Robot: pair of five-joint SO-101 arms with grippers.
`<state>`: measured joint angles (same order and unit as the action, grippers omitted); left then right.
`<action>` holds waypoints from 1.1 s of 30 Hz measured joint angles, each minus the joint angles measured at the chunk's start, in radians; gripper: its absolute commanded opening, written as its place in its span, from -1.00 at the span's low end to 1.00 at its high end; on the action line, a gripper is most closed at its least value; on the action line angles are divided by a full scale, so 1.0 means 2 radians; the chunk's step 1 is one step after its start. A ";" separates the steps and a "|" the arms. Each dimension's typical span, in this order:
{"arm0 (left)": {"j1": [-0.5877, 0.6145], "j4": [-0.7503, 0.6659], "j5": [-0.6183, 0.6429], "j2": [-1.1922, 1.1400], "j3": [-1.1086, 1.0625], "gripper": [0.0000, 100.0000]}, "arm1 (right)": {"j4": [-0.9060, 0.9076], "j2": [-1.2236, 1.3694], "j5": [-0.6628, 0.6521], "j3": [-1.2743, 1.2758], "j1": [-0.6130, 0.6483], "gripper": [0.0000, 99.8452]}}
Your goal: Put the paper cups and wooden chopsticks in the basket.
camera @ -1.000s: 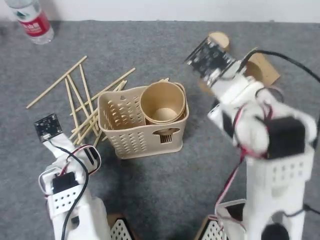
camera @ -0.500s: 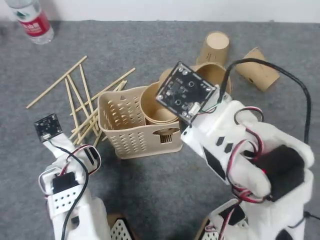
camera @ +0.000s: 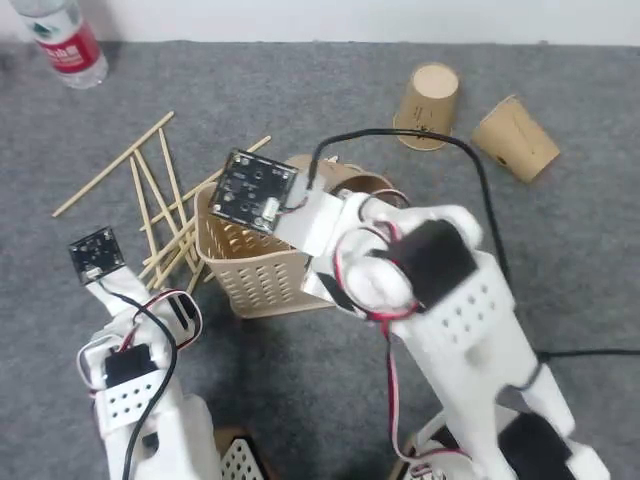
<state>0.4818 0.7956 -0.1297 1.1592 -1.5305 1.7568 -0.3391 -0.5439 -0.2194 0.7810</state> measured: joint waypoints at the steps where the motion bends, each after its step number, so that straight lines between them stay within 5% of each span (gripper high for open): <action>1: 0.000 0.000 0.000 0.000 0.000 -0.66 | 0.000 0.003 0.000 -0.002 0.003 -0.48; 17: 0.000 0.000 0.000 0.000 0.000 -0.66 | -0.003 0.008 -0.001 -0.113 0.004 -0.49; 27: 0.000 0.000 0.000 0.000 0.000 -0.66 | -0.143 0.048 0.035 -0.127 -0.055 -0.49; 33: 0.000 0.000 0.000 0.000 0.000 -0.66 | -0.132 0.127 0.033 -0.127 -0.044 -0.49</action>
<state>0.4818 0.7956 -0.1297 1.1592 -1.5305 1.4929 -0.0859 -0.4780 -0.4741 0.6920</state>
